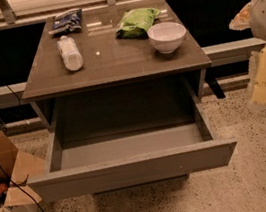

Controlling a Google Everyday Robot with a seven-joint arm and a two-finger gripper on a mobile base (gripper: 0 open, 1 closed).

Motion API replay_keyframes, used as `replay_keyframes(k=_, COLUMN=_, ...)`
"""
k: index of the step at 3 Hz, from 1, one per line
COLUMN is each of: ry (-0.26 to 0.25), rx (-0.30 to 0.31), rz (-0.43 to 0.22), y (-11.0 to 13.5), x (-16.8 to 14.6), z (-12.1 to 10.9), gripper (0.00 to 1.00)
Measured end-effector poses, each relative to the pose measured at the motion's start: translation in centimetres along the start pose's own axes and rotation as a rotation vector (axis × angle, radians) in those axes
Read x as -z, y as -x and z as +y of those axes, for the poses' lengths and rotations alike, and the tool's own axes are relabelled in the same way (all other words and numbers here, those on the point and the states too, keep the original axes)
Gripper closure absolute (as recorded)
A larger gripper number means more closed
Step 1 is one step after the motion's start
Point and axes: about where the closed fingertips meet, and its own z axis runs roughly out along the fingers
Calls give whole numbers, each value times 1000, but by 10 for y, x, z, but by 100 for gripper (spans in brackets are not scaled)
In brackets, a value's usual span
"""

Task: Close top drawer

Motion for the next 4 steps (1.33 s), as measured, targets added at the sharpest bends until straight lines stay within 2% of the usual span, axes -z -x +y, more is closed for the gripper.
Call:
replay_keyframes(k=1, ry=0, rx=0, rz=0, y=0, x=0, z=0, gripper=0)
replay_keyframes(k=2, ry=0, rx=0, rz=0, y=0, x=0, z=0, gripper=15)
replay_keyframes(k=3, ry=41, rx=11, rz=-46, y=9, x=-18, z=14, gripper=38)
replay_keyframes(k=4, ry=122, rx=15, rz=-107, y=17, x=-54, z=44, gripper=62)
